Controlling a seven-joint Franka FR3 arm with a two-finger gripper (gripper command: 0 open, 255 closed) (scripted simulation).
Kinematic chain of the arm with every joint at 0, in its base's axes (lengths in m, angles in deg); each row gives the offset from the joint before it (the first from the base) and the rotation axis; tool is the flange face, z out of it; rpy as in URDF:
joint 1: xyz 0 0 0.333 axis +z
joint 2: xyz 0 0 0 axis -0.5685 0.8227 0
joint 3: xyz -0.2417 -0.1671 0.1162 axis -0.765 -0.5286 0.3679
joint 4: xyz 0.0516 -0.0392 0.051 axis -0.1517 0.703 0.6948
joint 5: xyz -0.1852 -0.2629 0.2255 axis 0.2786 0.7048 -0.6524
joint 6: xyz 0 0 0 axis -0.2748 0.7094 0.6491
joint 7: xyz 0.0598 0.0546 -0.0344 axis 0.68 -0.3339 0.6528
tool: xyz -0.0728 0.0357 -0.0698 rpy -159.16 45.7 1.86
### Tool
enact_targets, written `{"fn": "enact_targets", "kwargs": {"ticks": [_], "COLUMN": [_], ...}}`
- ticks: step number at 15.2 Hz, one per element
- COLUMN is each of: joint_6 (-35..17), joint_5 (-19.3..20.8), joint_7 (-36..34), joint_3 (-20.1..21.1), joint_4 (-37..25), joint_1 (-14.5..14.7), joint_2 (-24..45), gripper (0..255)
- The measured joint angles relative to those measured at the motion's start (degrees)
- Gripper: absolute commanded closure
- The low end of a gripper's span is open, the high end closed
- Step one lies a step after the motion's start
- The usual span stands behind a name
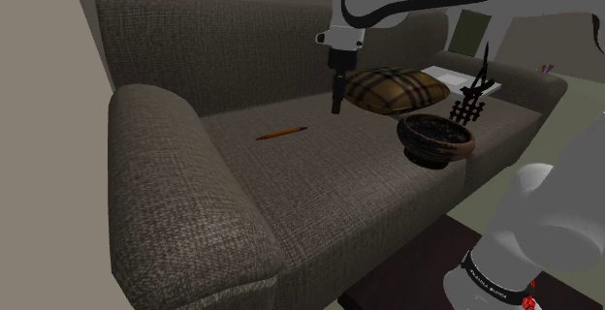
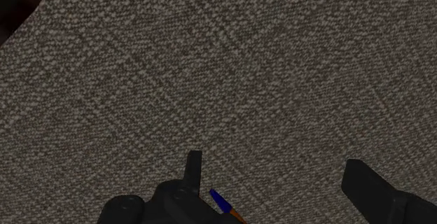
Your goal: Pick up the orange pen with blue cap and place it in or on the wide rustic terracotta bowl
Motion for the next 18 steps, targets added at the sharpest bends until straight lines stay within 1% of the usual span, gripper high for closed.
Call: {"fn": "enact_targets", "kwargs": {"ticks": [6, 9, 15, 18], "joint_6": [-1.3, -0.69, 0.63, -0.83], "joint_5": [-2.05, -2.82, -3.25, -3.24], "joint_7": [11.52, 17.09, 26.76, 27.91], "joint_3": [1.6, 2.77, 5.98, 6.59], "joint_4": [-10.15, -16.92, -27.32, -27.26], "joint_1": [2.66, 3.57, 5.61, 6.14], "joint_2": [11.38, 17.5, 26.46, 27.84], "gripper": [0, 0, 0, 0]}}
